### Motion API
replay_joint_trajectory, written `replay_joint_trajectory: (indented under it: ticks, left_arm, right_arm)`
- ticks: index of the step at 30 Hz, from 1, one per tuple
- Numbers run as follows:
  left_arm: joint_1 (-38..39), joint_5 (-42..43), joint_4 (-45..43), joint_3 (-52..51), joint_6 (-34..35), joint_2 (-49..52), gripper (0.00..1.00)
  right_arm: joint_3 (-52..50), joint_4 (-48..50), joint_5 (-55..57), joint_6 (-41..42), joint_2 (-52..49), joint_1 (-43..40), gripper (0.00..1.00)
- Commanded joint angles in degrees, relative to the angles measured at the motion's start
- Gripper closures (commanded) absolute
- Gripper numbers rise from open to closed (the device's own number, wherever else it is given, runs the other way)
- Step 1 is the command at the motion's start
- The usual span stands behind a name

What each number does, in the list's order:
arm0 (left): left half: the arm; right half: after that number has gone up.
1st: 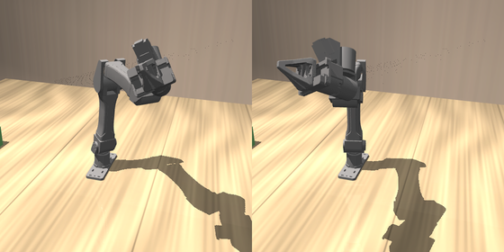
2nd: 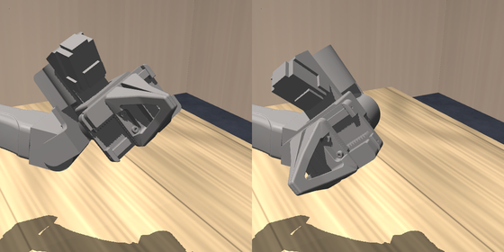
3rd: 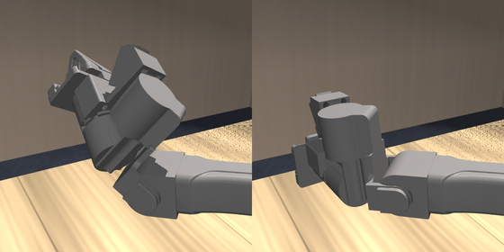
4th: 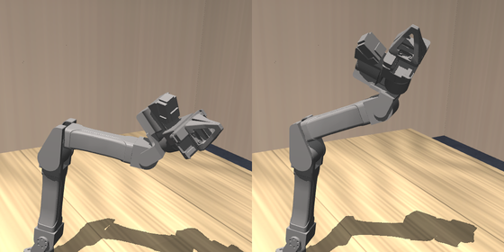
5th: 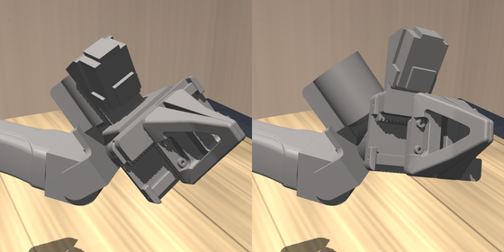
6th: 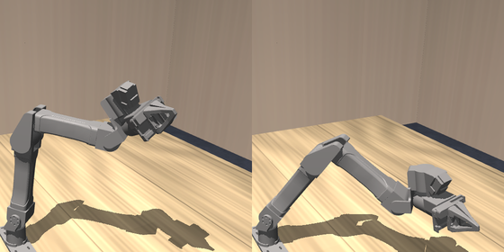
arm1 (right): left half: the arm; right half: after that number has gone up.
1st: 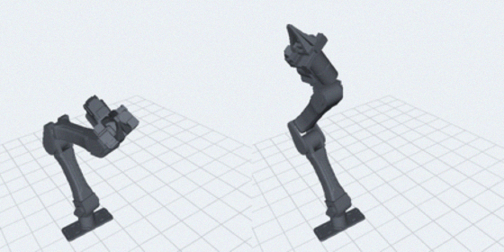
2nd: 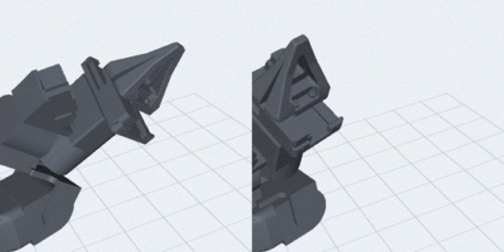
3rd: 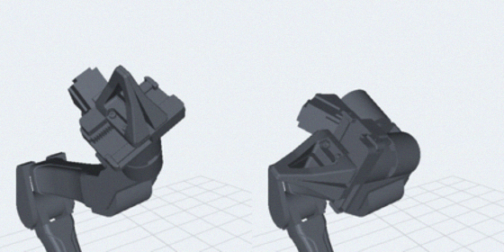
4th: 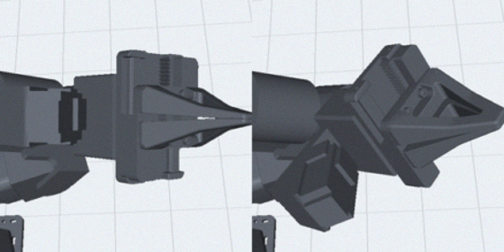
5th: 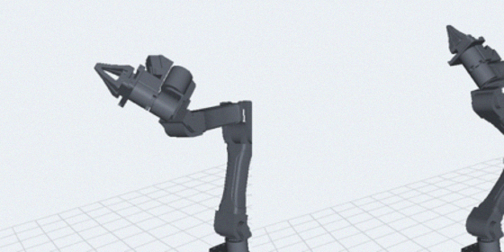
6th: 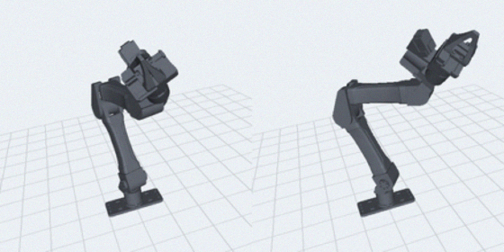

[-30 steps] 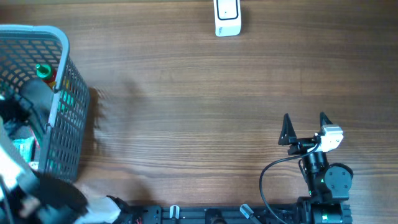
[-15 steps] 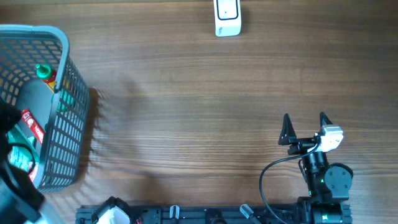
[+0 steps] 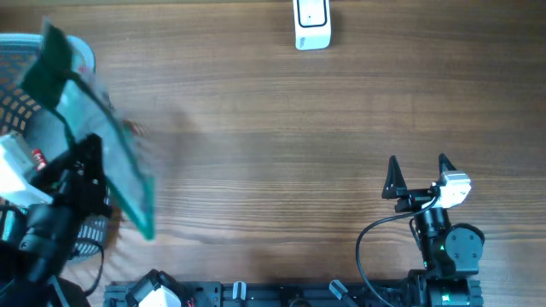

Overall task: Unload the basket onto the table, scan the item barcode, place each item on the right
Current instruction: 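Lift the gloves pack out and place it on the table center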

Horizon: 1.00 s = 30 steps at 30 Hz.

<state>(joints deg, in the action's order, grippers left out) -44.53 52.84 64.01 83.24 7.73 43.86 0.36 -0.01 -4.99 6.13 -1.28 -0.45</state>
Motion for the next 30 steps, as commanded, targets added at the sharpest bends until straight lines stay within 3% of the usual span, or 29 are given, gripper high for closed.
replay_joint_trajectory:
  ticks: [1, 12, 20, 24, 28, 30]
  left_arm:
    - [0.52, 7.08, 0.74, -0.11, -1.53, 0.11, 0.96]
    - [11.47, 7.37, -3.65, -0.17, -1.51, 1.22, 0.96]
    - [24.79, -4.20, -5.53, -2.36, -1.51, 13.73, 0.96]
    - [35.93, -12.59, -4.90, -2.36, -1.46, 23.96, 0.96]
    - [46.90, -28.59, -2.84, -2.36, -1.03, 31.67, 0.96]
    - [54.05, -40.28, -3.76, -2.36, 3.17, 35.56, 0.96]
  right_arm:
    - [-0.04, 0.15, 0.70, -0.57, -0.07, 0.24, 0.00]
    - [-0.04, 0.15, 0.70, -0.57, -0.07, 0.24, 0.00]
    - [-0.04, 0.13, 0.70, -0.57, -0.07, 0.24, 0.00]
    - [-0.04, 0.15, 0.70, -0.57, -0.07, 0.24, 0.00]
    - [-0.04, 0.13, 0.70, -0.57, -0.07, 0.24, 0.00]
    - [-0.04, 0.15, 0.70, -0.55, -0.07, 0.24, 0.00]
